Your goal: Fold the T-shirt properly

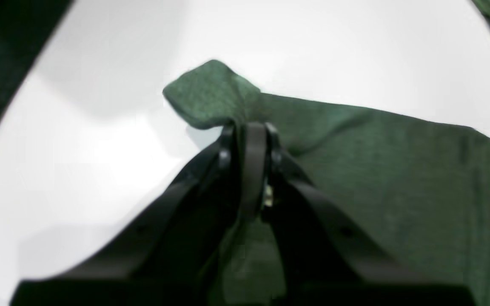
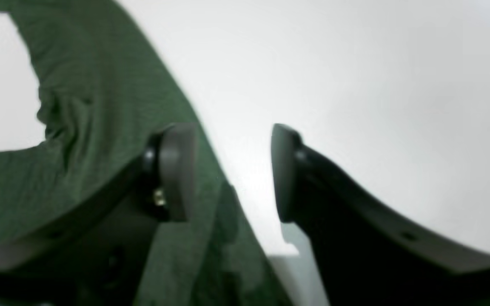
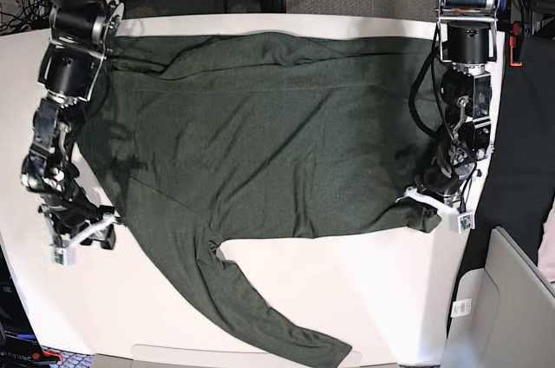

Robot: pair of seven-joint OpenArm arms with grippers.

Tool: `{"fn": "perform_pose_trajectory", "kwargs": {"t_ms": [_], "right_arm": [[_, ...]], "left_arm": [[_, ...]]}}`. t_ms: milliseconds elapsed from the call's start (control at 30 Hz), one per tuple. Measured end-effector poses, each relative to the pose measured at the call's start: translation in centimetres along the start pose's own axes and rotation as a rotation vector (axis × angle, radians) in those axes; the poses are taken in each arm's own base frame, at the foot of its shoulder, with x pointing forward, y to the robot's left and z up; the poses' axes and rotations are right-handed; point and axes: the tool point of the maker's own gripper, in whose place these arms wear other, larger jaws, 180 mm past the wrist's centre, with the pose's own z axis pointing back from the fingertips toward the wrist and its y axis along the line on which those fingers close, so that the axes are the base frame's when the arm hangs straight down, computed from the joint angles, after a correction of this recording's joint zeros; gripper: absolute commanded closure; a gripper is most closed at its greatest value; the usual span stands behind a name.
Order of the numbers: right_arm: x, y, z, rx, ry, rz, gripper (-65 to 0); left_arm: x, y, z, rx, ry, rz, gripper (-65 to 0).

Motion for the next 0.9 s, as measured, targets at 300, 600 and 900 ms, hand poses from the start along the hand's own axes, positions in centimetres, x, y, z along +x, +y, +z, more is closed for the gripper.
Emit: {"fn": "perform_pose_trajectory", "kwargs": {"t_ms": [300,600,900], "right_arm": [[-2.8,1.1,-2.8,-0.022,0.090,0.045,-30.2],[-6.7,0.8,-3.9,-0.030,0.148,0.072,-30.2],[-7.1,1.0,-4.3,-0.021,0.139,0.055,-10.4]], "left_arm": [[0.8,-1.0,1.1,-0.025,-0.038,-0.024,0.0],[0.2,-0.8,1.2,-0.022,-0.027,-0.025,0.0],[0.2,-0.8,1.2,-0.023,-0.027,-0.026,0.0]]}}
